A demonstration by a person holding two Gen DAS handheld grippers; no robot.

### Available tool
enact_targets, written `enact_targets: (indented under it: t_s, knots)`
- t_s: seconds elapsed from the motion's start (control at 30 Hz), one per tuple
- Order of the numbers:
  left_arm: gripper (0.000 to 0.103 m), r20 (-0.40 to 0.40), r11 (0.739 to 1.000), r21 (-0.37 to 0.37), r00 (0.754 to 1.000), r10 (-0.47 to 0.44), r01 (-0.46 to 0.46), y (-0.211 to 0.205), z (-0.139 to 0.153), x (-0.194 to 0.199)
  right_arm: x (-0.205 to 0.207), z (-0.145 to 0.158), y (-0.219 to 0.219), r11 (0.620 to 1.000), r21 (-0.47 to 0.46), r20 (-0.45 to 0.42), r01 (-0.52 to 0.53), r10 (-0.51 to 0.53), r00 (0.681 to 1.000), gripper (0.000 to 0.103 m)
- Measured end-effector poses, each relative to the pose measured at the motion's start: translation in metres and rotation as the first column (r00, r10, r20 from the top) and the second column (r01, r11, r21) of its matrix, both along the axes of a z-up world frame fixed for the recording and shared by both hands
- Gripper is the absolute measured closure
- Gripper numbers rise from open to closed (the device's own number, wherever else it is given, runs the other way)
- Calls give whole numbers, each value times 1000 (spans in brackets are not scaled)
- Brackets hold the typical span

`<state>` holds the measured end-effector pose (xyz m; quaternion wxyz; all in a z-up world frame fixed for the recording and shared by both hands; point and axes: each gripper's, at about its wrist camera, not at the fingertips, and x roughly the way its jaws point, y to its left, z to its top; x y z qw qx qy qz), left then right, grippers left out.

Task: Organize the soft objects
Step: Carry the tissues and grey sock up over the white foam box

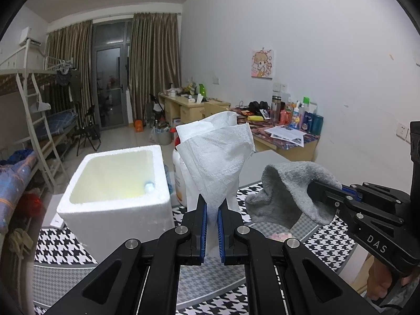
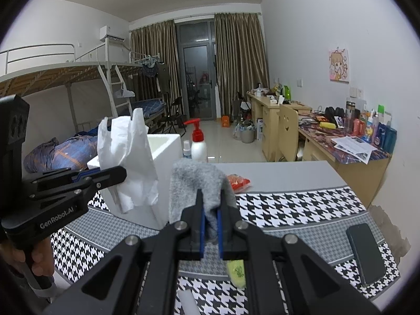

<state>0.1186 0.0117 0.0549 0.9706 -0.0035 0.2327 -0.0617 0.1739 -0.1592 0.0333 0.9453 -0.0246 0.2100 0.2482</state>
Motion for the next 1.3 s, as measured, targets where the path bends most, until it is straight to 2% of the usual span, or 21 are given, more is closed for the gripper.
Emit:
enact_targets:
  t_s: [0.83,1.3]
  knots:
    - [95,41,999,20,998,38,-39,8,23,16,16,21,22,1000,-6,37,-2,2,999,93]
    - [95,67,994,46,994,92,-95,22,33,27,23,35,36,1000,-2,56,-9,9,998,93]
